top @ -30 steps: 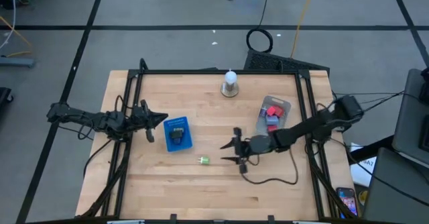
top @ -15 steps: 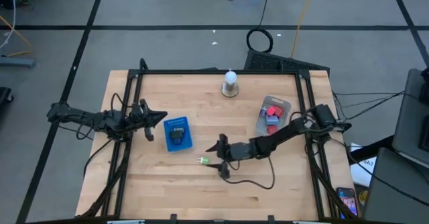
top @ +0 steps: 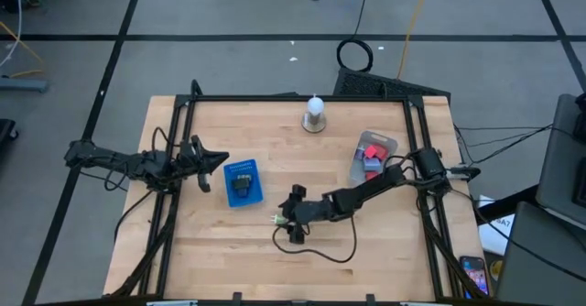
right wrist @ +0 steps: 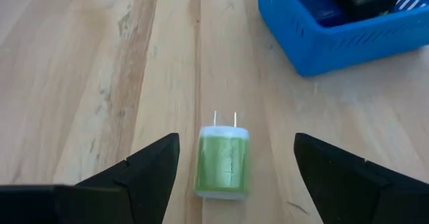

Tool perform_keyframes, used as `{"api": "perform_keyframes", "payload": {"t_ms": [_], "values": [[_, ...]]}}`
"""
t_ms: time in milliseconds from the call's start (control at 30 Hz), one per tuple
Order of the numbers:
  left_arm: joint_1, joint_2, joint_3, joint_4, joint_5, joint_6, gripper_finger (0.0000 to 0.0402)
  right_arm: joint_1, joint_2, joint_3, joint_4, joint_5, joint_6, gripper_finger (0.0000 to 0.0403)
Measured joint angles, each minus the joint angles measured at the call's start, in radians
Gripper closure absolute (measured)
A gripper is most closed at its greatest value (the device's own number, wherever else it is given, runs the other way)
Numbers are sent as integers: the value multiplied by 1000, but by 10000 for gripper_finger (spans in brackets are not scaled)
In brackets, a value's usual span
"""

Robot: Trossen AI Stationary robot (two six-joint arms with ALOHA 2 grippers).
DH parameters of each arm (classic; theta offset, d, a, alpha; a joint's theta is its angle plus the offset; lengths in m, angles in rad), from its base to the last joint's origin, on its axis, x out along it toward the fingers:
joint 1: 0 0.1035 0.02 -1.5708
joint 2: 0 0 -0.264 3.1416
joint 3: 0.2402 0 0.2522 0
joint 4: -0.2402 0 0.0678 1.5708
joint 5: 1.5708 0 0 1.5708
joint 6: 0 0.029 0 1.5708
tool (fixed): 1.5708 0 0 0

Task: Pick & Place Office items
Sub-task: Put the green charger adapter into the gray bin

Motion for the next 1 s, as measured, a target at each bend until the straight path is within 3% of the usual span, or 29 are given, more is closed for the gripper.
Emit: {"api": "perform_keyframes", "payload": {"t_ms": [167,700,833,1000], "values": [[0,0,0,0,1,-1,378,-2,0,0,1,-78,53,117],[0,0,0,-20,1,0,378,-24,43,0,27,-108,74,121],[0,0,0,-38,1,0,378,-24,45,-1,20,-118,53,148],[0,0,0,-47,1,-5,378,-28,44,-1,15,-146,54,220]]}}
